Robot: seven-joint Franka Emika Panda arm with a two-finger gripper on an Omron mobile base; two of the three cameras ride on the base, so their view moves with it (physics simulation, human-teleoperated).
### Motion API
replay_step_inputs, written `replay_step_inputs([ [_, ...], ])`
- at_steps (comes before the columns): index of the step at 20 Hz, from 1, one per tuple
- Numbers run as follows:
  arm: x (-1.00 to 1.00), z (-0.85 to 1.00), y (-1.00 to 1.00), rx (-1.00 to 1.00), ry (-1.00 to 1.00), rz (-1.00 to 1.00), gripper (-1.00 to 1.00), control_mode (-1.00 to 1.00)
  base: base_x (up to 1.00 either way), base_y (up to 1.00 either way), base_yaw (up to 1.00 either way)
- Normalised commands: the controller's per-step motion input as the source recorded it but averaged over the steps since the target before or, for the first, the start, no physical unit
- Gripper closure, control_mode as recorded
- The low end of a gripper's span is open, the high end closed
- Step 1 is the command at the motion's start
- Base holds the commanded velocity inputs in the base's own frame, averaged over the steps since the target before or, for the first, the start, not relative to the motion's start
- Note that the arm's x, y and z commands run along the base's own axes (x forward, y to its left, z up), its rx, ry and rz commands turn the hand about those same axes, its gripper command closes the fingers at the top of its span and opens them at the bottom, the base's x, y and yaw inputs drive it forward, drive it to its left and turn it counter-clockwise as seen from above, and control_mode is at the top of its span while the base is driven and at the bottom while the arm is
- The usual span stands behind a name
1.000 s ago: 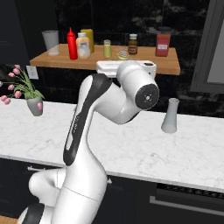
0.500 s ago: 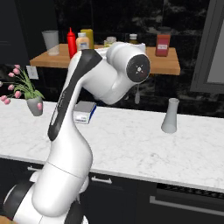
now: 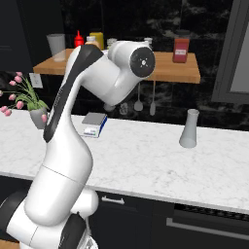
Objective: Put the shaker and condiment bottle from the counter next to their counterparts in the cabinet.
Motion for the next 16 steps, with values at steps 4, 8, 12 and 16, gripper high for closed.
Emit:
replay_step_inputs([
  [4, 0.25, 0.0, 0.16, -0.02, 0.0, 0.08, 1.0, -1.0, 0.0, 0.0, 0.0],
  [8, 0.3, -0.03, 0.09, -0.01, 0.01, 0.1, 1.0, -1.0, 0.0, 0.0, 0.0],
  [12, 0.35, -0.24, 0.01, 0.0, 0.06, 0.07, 1.0, -1.0, 0.0, 0.0, 0.0],
  [16, 0.3, -0.1, 0.0, 0.0, 0.03, 0.04, 1.0, -1.0, 0.0, 0.0, 0.0],
])
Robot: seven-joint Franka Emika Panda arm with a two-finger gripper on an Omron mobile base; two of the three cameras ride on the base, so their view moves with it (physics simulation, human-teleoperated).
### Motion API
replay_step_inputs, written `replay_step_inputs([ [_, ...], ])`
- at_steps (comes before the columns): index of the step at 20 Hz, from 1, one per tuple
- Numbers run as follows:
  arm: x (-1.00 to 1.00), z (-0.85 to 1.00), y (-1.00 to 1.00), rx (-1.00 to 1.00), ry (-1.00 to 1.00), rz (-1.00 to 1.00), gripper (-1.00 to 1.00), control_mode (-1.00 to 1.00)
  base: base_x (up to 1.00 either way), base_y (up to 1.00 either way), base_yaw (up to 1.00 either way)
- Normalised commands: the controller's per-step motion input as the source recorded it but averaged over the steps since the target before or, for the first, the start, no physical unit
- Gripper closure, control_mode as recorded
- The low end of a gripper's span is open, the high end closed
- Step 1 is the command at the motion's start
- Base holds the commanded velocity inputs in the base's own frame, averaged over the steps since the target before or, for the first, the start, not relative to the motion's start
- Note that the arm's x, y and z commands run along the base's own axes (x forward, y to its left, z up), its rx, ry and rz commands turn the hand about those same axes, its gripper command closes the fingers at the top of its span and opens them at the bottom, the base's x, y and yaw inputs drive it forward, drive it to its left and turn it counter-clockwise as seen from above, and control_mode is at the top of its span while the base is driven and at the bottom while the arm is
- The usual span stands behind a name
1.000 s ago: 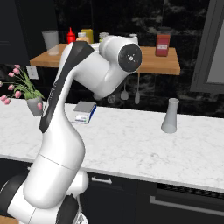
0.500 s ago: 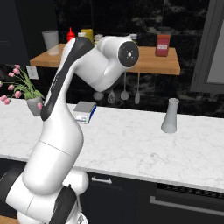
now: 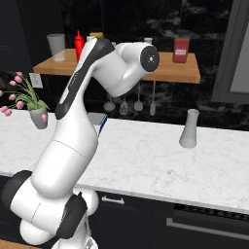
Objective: Put the shaker and condiment bottle from the counter next to their counterparts in the cabinet.
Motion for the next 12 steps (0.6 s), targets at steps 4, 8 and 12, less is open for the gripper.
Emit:
replay_step_inputs([
  [4, 0.25, -0.01, 0.0, 0.0, 0.02, 0.02, 1.0, -1.0, 0.0, 0.0, 0.0],
  [8, 0.26, -0.21, 0.0, 0.0, 0.06, 0.02, 1.0, -1.0, 0.0, 0.0, 0.0],
  [12, 0.28, -0.18, 0.0, 0.0, 0.03, 0.03, 1.0, -1.0, 0.0, 0.0, 0.0],
])
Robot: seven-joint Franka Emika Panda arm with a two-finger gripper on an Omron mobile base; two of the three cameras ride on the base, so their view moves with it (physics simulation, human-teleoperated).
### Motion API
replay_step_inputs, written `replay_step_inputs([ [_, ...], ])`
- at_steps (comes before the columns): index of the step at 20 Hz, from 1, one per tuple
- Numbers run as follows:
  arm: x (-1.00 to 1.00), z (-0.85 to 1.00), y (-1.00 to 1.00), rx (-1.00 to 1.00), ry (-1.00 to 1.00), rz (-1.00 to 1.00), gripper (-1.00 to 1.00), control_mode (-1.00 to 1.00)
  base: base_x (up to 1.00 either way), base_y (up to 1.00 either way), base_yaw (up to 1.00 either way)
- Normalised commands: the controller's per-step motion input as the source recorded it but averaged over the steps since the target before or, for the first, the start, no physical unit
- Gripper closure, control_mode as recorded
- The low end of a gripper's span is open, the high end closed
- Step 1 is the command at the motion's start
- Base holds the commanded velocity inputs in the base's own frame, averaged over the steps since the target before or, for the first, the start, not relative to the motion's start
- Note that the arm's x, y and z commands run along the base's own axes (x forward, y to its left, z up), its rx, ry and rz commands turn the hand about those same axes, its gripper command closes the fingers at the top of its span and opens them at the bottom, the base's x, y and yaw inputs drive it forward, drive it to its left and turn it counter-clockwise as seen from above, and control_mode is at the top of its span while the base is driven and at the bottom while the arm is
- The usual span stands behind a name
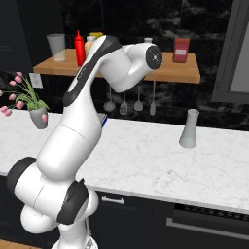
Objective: Put the shaker and condiment bottle from the counter next to their counterparts in the cabinet.
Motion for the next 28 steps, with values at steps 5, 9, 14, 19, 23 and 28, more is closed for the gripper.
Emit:
replay_step_inputs([
  [5, 0.32, -0.05, 0.0, 0.0, 0.0, 0.06, 1.0, -1.0, 0.0, 0.0, 0.0],
  [9, 0.39, -0.15, 0.0, 0.0, 0.02, 0.06, 1.0, -1.0, 0.0, 0.0, 0.0],
  [14, 0.27, -0.16, -0.03, 0.0, 0.04, 0.02, 1.0, -1.0, 0.0, 0.0, 0.0],
  [19, 0.23, -0.06, -0.09, 0.0, 0.01, 0.0, 1.0, -1.0, 0.0, 0.0, 0.0],
  [23, 0.29, 0.0, 0.0, 0.0, 0.0, 0.0, 1.0, -1.0, 0.0, 0.0, 0.0],
  [28, 0.29, -0.07, -0.03, 0.0, 0.0, 0.0, 1.0, -1.0, 0.0, 0.0, 0.0],
])
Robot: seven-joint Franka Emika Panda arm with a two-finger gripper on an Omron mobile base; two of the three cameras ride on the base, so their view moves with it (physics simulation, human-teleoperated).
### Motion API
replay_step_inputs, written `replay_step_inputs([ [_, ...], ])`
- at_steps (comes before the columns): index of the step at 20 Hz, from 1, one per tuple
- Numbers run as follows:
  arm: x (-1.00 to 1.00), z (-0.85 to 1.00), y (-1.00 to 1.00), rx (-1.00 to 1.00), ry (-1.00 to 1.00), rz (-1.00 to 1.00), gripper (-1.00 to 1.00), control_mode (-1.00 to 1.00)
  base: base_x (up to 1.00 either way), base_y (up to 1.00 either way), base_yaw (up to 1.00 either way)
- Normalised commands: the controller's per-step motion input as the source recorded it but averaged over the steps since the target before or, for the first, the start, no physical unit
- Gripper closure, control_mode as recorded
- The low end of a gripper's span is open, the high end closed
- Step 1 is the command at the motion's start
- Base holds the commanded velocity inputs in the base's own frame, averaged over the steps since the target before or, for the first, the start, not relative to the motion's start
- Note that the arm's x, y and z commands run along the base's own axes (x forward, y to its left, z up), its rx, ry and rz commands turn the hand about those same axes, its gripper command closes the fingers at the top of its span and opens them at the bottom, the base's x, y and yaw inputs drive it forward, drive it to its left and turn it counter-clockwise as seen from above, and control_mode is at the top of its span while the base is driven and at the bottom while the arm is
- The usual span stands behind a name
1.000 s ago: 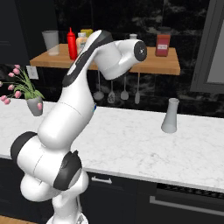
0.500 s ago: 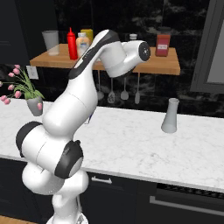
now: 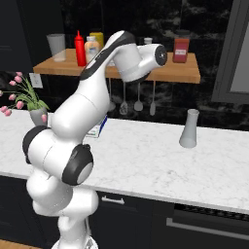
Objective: Put the shaker and condiment bottle from the counter next to their counterparts in the cabinet.
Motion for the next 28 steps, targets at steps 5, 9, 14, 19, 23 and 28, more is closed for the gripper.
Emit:
replay_step_inputs([
  [5, 0.25, -0.2, -0.16, 0.0, 0.0, 0.0, 1.0, -1.0, 0.0, 0.0, 0.0],
  [9, 0.29, -0.12, -0.12, 0.0, 0.0, 0.0, 1.0, -1.0, 0.0, 0.0, 0.0],
  [14, 0.27, -0.06, -0.07, 0.0, -0.01, 0.0, 1.0, -1.0, 0.0, 0.0, 0.0],
  [19, 0.17, -0.23, -0.11, 0.02, -0.04, 0.0, 1.0, -1.0, 0.0, 0.0, 0.0],
  [23, 0.24, -0.35, -0.01, 0.11, -0.04, 0.0, 1.0, -1.0, 0.0, 0.0, 0.0],
  [28, 0.33, -0.3, 0.0, 0.09, -0.03, 0.0, 1.0, -1.0, 0.0, 0.0, 0.0],
])
